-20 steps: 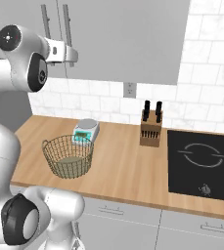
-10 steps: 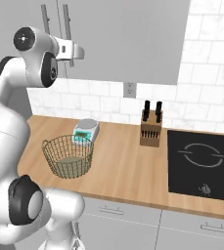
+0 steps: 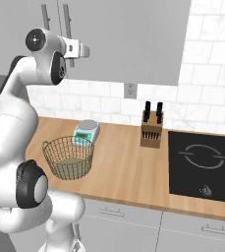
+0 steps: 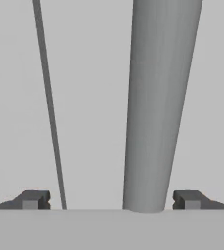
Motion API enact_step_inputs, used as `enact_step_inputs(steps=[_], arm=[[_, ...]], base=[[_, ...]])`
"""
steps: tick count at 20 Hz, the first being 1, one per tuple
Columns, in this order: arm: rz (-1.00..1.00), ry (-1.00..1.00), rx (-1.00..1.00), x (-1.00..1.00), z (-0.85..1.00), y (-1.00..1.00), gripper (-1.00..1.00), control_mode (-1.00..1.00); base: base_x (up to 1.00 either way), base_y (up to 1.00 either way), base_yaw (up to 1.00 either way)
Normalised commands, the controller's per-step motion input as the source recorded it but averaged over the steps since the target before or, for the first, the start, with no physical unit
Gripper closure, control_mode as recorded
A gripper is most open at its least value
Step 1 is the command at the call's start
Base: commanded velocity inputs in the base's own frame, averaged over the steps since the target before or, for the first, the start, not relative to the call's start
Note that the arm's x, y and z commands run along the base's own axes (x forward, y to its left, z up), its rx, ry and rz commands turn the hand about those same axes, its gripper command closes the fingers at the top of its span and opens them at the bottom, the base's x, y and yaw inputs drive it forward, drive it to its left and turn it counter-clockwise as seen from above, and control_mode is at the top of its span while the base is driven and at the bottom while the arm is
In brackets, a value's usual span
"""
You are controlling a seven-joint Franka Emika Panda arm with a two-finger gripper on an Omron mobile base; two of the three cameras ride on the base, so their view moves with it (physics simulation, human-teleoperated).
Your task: Open the cabinet, pick up the bread from the cabinet and place it in the basket. Then move the basket to the dining counter.
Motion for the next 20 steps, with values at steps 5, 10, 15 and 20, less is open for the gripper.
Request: enact_step_inputs(steps=[5,10,15,20], arm=[[0.00,-0.04,0.00,0.49,-0.11,-0.04,1.00,-1.00],[-0.02,0.06,0.00,-0.02,-0.11,-0.16,1.00,-1.00],[-0.08,0.00,0.00,-0.04,0.00,-0.62,1.00,-1.00],[-0.06,0.00,0.00,-0.30,0.01,-0.84,1.00,-1.00]], base=[[0.00,0.00,0.00],[0.00,0.00,0.00],[0.00,0.00,0.00],[0.00,0.00,0.00]])
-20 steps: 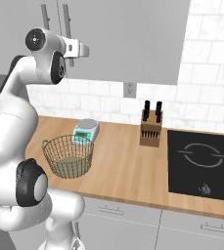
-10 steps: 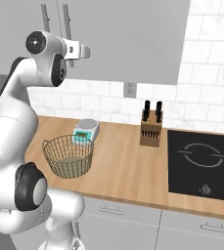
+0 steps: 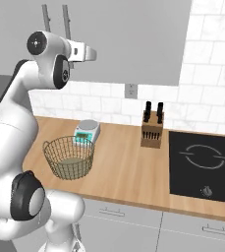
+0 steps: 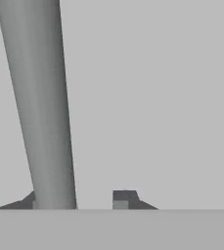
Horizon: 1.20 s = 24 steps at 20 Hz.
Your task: Open the cabinet, pick up the bread from the cabinet and place it in the basket. Then move the basket to the dining counter.
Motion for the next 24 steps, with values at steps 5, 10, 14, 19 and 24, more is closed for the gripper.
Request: enact_step_inputs(steps=[5,10,14,19,24], arm=[[-0.03,0.00,0.00,-0.55,0.00,-0.78,1.00,-1.00],[-0.05,0.02,0.00,-0.74,0.00,-0.79,1.00,-1.00],[-0.08,0.06,0.00,-0.89,0.00,-0.85,1.00,-1.00],[-0.10,0.11,0.00,-0.94,0.00,-0.85,1.00,-1.00],[-0.10,0.12,0.00,-0.94,0.00,-0.93,1.00,-1.00]], base=[[0.00,0.00,0.00],[0.00,0.00,0.00],[0.00,0.00,0.00],[0.00,0.00,0.00],[0.00,0.00,0.00]])
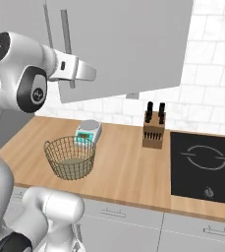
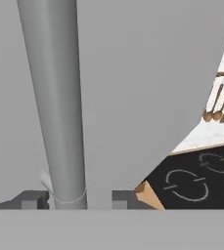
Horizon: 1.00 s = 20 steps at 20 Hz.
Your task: Open the cabinet, pick up the bread from the cabinet and place it in the basket. Then move the basket to the dining counter.
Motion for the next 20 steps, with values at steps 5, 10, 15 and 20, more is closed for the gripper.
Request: enact_step_inputs(steps=[5,10,15,20], arm=[[-0.05,0.10,0.01,-0.96,0.00,-0.60,-1.00,-1.00],[0.00,-0.02,-0.28,-1.00,-0.02,0.66,-1.00,-1.00],[0.00,0.01,-0.64,-0.49,-0.02,1.00,-1.00,-1.00],[-0.03,0.17,-0.70,0.47,0.00,1.00,-1.00,-1.00]], base=[[0.00,0.00,0.00],[0.00,0.00,0.00],[0.00,0.00,0.00],[0.00,0.00,0.00]])
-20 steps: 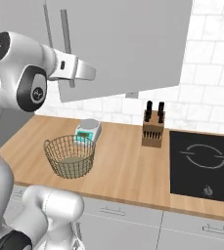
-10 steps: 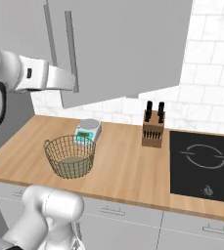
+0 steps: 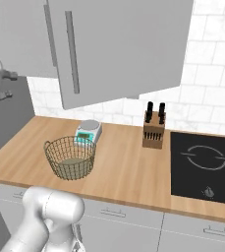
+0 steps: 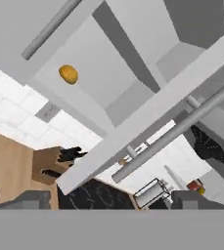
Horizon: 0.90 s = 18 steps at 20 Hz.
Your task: Open the cabinet, pick up the bread from the cabinet and place it in the basket. Then move the basket to the dining counter.
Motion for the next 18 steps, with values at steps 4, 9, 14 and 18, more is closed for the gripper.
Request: enact_step_inputs(steps=[4,9,14,18], arm=[[-0.08,0.30,-0.48,0.99,-0.07,0.65,-1.00,-1.00],[-0.03,0.39,-0.32,1.00,-0.31,-0.03,-1.00,-1.00],[-0.02,0.32,-0.16,0.95,-0.12,-0.58,-1.00,-1.00],[-0.07,0.24,-0.01,0.65,-0.06,-0.85,-1.00,-1.00]], base=[[0.00,0.00,0.00],[0.00,0.00,0.00],[0.00,0.00,0.00],[0.00,0.00,0.00]])
